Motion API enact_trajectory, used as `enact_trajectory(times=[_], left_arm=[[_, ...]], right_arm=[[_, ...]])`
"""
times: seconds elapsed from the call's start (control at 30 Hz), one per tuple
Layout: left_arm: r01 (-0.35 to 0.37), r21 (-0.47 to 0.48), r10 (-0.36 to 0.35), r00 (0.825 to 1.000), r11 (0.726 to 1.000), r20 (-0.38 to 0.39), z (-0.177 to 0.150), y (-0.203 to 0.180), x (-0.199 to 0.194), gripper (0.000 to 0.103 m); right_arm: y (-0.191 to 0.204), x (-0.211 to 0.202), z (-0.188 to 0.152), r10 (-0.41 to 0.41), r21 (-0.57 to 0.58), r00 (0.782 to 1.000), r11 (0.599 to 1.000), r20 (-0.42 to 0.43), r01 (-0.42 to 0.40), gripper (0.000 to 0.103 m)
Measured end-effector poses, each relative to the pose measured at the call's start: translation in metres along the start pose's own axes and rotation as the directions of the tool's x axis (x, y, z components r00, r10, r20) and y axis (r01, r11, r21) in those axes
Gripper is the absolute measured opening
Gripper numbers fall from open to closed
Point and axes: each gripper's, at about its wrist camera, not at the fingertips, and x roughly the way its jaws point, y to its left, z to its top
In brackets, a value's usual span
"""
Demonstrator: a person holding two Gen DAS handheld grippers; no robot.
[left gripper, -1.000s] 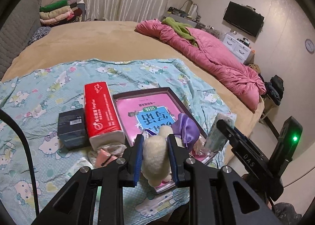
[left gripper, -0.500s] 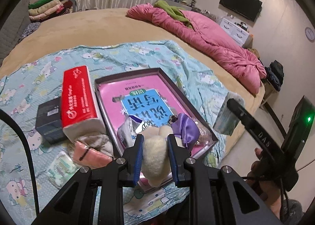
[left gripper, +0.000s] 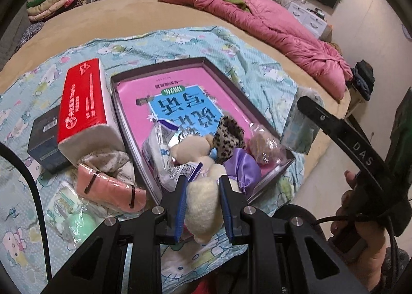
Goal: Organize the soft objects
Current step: 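Lift and carry the plush with the left tool while the right tool carries the wipes packet over the tray, then lower the wipes packet into the tray with the right tool while the left tool releases the plush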
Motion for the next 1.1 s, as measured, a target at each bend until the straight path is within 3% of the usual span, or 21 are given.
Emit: enact_trajectory(times=[0.33, 1.1], left_arm=[[-0.026, -0.012, 0.026, 0.999, 1.0, -0.041, -0.007, 0.005, 0.02, 0.025], [-0.028, 0.006, 0.028, 1.0, 1.0, 0.009, -0.008, 0.016, 0.038, 0.026]], right_arm=[[0.002, 0.01, -0.006, 0.006, -0.025, 0.999, 1.0, -0.042, -0.007, 0.046], [0.025, 0.05, -0.026, -0.006, -0.156, 0.987, 0.988, -0.163, -0.02, 0.046]])
